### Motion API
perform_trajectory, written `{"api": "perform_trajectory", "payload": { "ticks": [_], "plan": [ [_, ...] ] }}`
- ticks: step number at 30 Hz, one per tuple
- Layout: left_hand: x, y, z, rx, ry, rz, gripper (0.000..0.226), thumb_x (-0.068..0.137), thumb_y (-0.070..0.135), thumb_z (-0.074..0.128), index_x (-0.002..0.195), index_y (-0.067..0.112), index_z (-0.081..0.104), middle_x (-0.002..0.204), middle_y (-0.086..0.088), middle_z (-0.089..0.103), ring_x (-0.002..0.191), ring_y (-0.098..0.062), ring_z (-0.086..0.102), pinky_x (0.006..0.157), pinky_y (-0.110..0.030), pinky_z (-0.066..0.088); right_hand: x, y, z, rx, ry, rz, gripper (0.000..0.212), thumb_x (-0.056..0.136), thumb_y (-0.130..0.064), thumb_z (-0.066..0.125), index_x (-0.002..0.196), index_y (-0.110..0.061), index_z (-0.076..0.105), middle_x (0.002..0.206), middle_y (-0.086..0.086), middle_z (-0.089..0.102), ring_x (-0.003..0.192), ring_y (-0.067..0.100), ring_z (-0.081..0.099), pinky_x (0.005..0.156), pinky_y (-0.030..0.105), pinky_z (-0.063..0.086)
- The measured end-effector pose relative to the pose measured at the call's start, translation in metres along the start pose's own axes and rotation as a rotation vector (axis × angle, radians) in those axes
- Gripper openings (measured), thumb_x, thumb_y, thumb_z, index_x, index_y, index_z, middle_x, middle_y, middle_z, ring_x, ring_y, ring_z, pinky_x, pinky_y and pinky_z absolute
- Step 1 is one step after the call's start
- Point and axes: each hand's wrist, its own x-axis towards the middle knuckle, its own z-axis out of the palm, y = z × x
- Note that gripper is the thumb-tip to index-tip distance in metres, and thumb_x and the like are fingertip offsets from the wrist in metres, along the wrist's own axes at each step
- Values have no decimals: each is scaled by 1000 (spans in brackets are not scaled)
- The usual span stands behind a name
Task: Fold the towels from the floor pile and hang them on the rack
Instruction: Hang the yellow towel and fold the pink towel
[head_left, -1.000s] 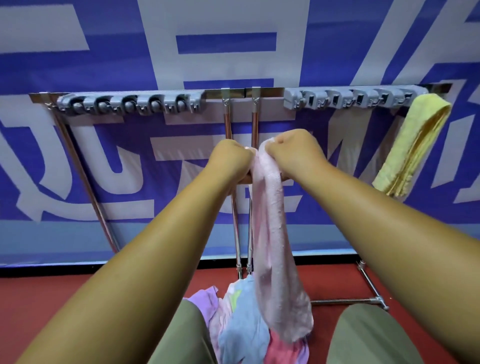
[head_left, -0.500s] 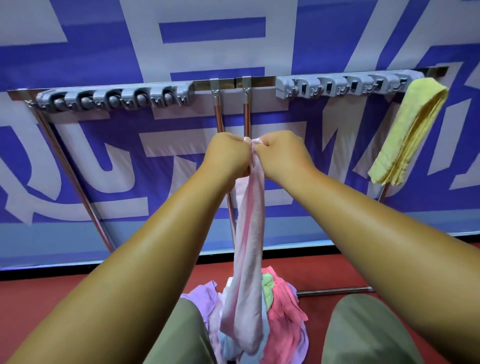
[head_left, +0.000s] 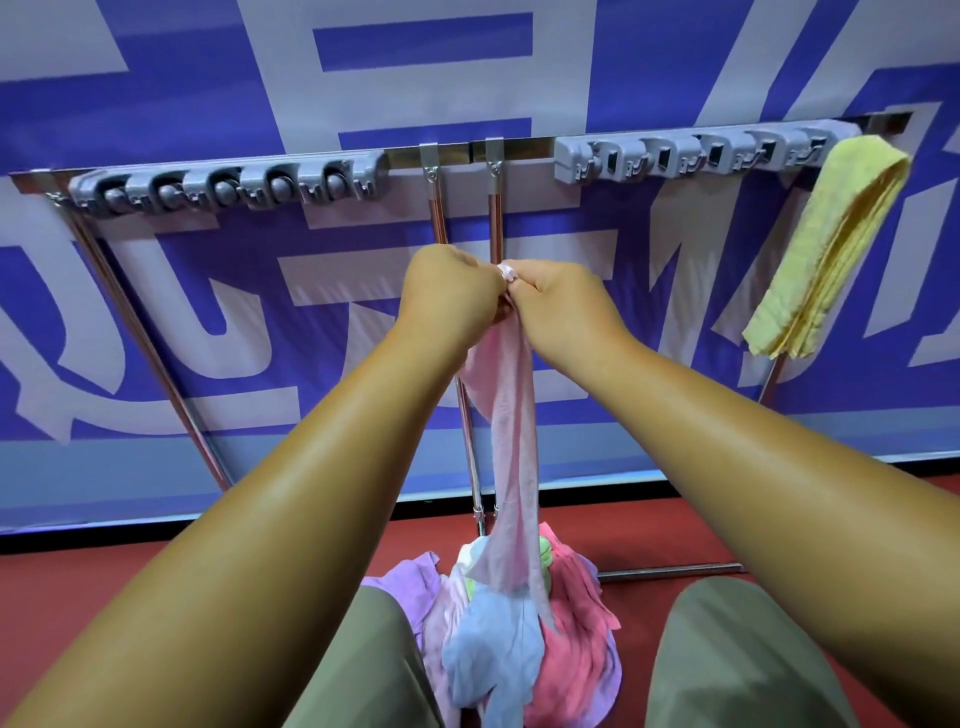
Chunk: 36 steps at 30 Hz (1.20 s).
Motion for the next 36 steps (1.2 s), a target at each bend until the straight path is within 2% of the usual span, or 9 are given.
{"api": "perform_trajectory", "payload": {
  "ticks": [4,10,13,17,21,25,29,32,36],
  "plan": [
    [3,-3,0,-84,20,-44,35,68,20,73,89,-8,76,79,-26,77,82,-40,80,85,-57,65,1,2,0,-34,2,-38,30,106,-24,46,102,-21,75,90,0,76,88,25,69,78,46,59],
    [2,21,5,-63,13,-192,15,93,4,75,102,-9,76,89,-28,78,77,-35,80,53,-44,65,2,7,-2,-52,15,-58,30,106,-28,43,110,-20,72,88,-3,75,83,22,66,77,42,59],
    [5,24,6,-31,-4,-212,23,92,13,77,108,-2,79,85,-21,80,75,-29,81,68,-46,68,0,7,-5,6,-4,-31,25,102,-32,49,104,-31,74,67,-12,63,65,15,52,64,34,48],
    [2,20,5,-71,44,-91,21,86,18,84,96,0,78,85,-23,79,84,-37,81,80,-54,67,-2,5,-12,97,-40,-57,26,95,-25,62,108,-43,77,83,-14,76,84,12,70,72,32,57],
    [-3,23,2,-52,40,-17,26,91,28,83,97,3,79,93,-20,80,76,-28,76,77,-40,68,6,10,-12,42,16,-54,18,103,-34,63,97,-26,79,65,-12,67,56,3,56,56,26,43],
    [-7,28,-10,-50,-2,13,27,93,30,66,95,8,82,86,-8,82,84,-25,79,81,-38,66,17,7,-22,74,-48,-53,31,101,-45,58,101,-21,79,90,8,78,89,32,73,84,52,61],
    [0,24,-20,190,87,230,26,84,27,58,95,8,72,80,-2,64,76,-18,55,66,-31,48,28,-6,-36,219,-77,-34,25,98,-40,60,98,-28,82,88,7,80,92,36,76,86,57,63],
    [0,19,-32,273,-63,287,50,77,31,62,127,31,62,117,5,67,106,-19,66,82,-43,61,35,-16,-45,330,-64,-12,26,101,-35,60,99,-19,80,94,13,80,91,36,77,87,60,62],
    [4,11,-43,286,-81,274,29,77,22,66,105,19,71,98,-3,76,87,-26,75,79,-53,66,46,-24,-57,437,-72,0,25,107,-24,58,100,-12,78,86,13,75,80,21,72,81,46,66]
  ]
}}
